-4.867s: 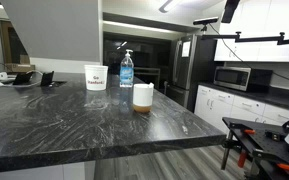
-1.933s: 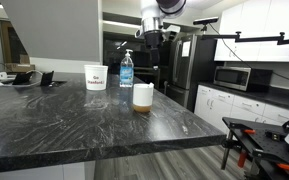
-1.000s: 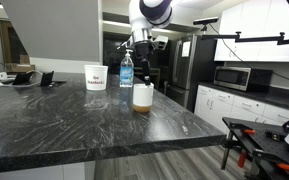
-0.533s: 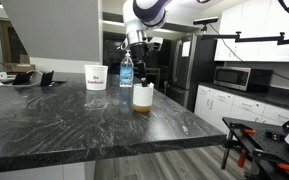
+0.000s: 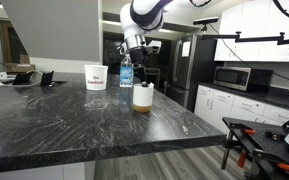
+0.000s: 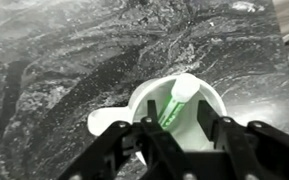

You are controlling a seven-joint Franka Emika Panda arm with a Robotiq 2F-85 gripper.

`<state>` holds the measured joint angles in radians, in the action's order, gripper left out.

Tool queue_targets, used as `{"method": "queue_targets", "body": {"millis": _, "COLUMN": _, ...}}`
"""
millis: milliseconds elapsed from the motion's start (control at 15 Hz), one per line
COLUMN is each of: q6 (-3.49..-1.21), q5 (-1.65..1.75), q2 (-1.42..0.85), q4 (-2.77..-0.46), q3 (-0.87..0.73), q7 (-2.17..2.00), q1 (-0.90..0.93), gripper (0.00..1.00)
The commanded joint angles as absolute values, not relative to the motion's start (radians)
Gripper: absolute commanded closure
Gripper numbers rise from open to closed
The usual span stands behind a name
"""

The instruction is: Pick up the pen from the mug cup and put it on the table.

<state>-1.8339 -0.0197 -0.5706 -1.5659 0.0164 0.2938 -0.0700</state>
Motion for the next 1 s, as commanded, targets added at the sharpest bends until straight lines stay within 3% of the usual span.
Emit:
{"method": "queue_targets", "body": {"millis": 0, "q6": -1.784, "q5": -0.002, "q2": -0.598, "q4": -1.521, "q3": 0.021, "q7": 0.309, "q1": -0.071, "gripper": 0.54}}
{"method": "queue_targets", "body": {"millis": 133, "q6": -1.783, "q5": 0.005, "q2": -0.604, "q4": -1.515, "q3": 0.019, "q7": 0.307, "q1": -0.069, "gripper": 0.78}}
{"method": "queue_targets", "body": {"millis": 200, "q6": -1.781, "q5": 0.009, "q2": -0.605, "q4": -1.512, "q3": 0.019, "q7": 0.307, "q1": -0.068, "gripper": 0.81}}
{"method": "queue_targets", "body": {"millis": 400, "q6": -1.773, "q5": 0.021, "q2": -0.605, "q4": -1.506, "q3": 0.019, "q7": 0.311, "q1": -0.068, "gripper": 1.0}}
{"method": "queue_targets", "body": {"millis": 533, "q6": -1.77, "q5": 0.025, "q2": -0.603, "q4": -1.502, "q3": 0.019, "q7": 0.311, "q1": -0.068, "gripper": 0.95}}
{"method": "queue_targets", "body": {"millis": 933, "q6": -1.757, "q5": 0.074, "q2": -0.546, "q4": -1.517, "q3": 0.025, "q7": 0.35, "q1": -0.055, "gripper": 0.95}}
